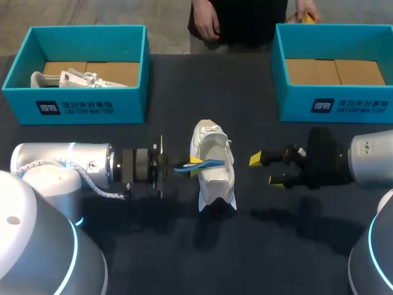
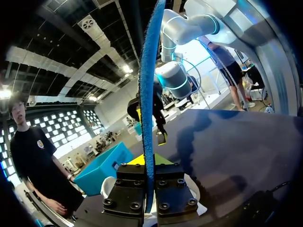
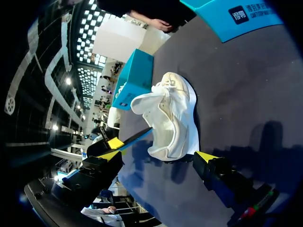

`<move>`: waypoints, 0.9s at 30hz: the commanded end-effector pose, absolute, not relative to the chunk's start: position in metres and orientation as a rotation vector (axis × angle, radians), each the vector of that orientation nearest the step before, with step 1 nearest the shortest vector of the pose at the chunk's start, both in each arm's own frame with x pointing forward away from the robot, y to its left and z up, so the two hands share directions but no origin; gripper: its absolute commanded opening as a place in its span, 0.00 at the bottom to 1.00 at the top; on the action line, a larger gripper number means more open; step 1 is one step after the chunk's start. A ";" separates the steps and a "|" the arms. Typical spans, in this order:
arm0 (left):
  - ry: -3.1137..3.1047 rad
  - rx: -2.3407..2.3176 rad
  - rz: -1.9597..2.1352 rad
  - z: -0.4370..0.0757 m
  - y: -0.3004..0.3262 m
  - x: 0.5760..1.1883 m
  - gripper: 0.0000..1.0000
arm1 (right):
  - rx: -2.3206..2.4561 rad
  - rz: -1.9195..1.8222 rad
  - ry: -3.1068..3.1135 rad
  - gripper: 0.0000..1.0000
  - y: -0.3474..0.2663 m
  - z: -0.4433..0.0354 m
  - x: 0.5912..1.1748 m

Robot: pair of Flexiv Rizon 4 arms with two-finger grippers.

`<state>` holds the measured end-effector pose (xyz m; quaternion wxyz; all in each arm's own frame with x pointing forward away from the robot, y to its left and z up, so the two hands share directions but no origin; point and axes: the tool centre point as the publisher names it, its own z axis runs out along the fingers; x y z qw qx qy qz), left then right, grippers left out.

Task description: Take the shoe out of the shoebox, open the shoe tongue, remove and reinsert the insole, then place the shoe into the shoebox

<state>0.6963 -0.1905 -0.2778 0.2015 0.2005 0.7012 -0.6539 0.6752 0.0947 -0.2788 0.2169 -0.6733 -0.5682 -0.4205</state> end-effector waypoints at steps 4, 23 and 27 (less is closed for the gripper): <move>1.965 0.564 -1.827 -0.281 -0.198 0.698 0.00 | -1.870 -1.163 -1.574 1.00 0.096 -0.278 0.674; 1.970 0.584 -1.808 -0.292 -0.201 0.707 0.00 | -1.870 -1.163 -1.574 1.00 0.096 -0.278 0.674; 1.970 0.587 -1.807 -0.295 -0.203 0.708 0.00 | -1.870 -1.163 -1.574 1.00 0.096 -0.278 0.674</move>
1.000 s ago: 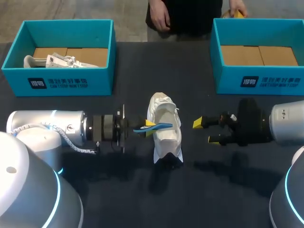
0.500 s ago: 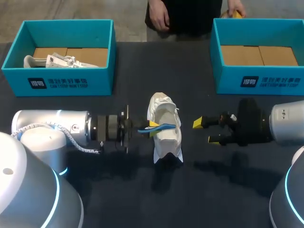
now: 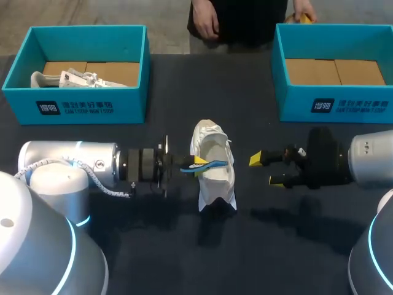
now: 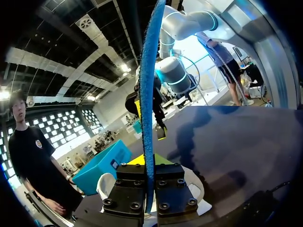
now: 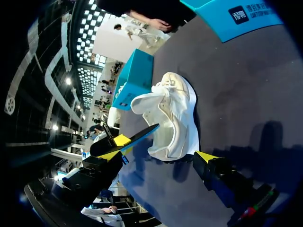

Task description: Take the shoe out of the shoebox, open the shoe tongue, remove and reinsert the insole, then place the shoe into the shoebox

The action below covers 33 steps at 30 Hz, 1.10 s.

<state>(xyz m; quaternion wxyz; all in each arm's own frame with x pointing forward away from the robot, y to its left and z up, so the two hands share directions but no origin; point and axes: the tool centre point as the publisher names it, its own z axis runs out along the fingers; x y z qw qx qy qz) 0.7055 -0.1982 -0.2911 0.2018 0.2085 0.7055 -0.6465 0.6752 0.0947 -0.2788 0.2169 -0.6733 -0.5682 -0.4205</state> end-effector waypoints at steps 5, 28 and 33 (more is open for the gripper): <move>1.966 0.592 -1.814 -0.294 -0.208 0.709 0.00 | -1.870 -1.163 -1.574 1.00 0.096 -0.278 0.674; 1.969 0.614 -1.785 -0.305 -0.218 0.716 0.00 | -1.870 -1.163 -1.574 1.00 0.096 -0.278 0.674; 1.983 0.611 -1.763 -0.311 -0.214 0.720 0.00 | -1.870 -1.163 -1.574 1.00 0.096 -0.278 0.674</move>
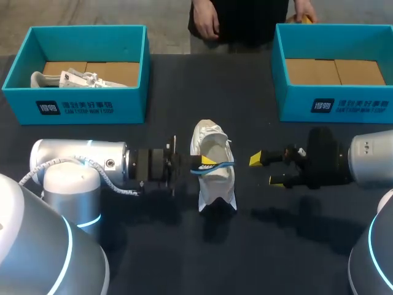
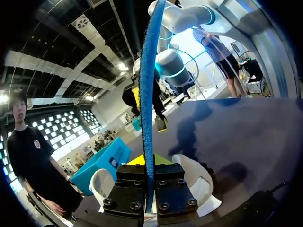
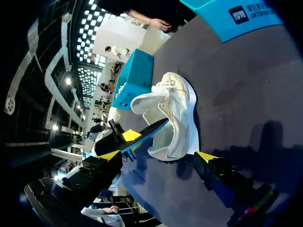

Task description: Take the shoe out of the shoebox, open the shoe tongue, remove and reinsert the insole, then place the shoe into the shoebox

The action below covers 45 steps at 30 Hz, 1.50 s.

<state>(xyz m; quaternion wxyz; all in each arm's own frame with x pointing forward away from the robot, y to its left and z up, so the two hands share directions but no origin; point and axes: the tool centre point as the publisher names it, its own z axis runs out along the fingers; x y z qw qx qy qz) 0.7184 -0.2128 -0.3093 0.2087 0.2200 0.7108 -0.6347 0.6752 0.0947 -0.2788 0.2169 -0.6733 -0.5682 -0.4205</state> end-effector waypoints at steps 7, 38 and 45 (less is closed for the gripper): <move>1.993 0.604 -1.750 -0.315 -0.213 0.722 0.00 | -1.870 -1.163 -1.574 1.00 0.096 -0.278 0.674; 2.019 0.573 -1.695 -0.336 -0.217 0.738 0.00 | -1.870 -1.163 -1.574 1.00 0.096 -0.278 0.674; 2.029 0.563 -1.676 -0.341 -0.213 0.746 0.00 | -1.870 -1.163 -1.574 1.00 0.096 -0.278 0.674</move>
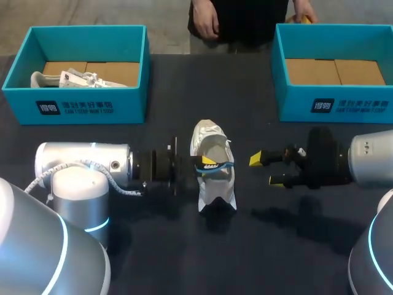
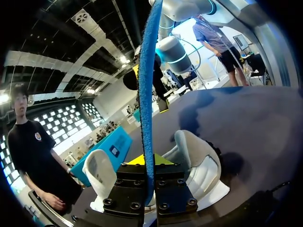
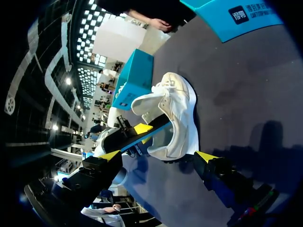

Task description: Take the shoe out of the shoebox, open the shoe tongue, remove and reinsert the insole, then place the shoe into the shoebox

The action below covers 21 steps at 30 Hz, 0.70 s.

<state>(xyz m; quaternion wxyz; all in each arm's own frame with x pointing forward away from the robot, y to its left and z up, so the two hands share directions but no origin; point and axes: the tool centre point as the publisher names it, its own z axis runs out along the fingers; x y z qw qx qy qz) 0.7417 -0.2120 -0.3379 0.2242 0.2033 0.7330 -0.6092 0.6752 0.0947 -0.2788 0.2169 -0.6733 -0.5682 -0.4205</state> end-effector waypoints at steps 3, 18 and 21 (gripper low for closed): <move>2.041 0.562 -1.662 -0.345 -0.211 0.749 0.00 | -1.870 -1.163 -1.574 1.00 0.096 -0.278 0.674; 2.078 0.556 -1.636 -0.353 -0.212 0.751 0.00 | -1.870 -1.163 -1.574 1.00 0.096 -0.278 0.674; 2.069 0.560 -1.639 -0.350 -0.213 0.750 0.00 | -1.870 -1.163 -1.574 1.00 0.096 -0.278 0.674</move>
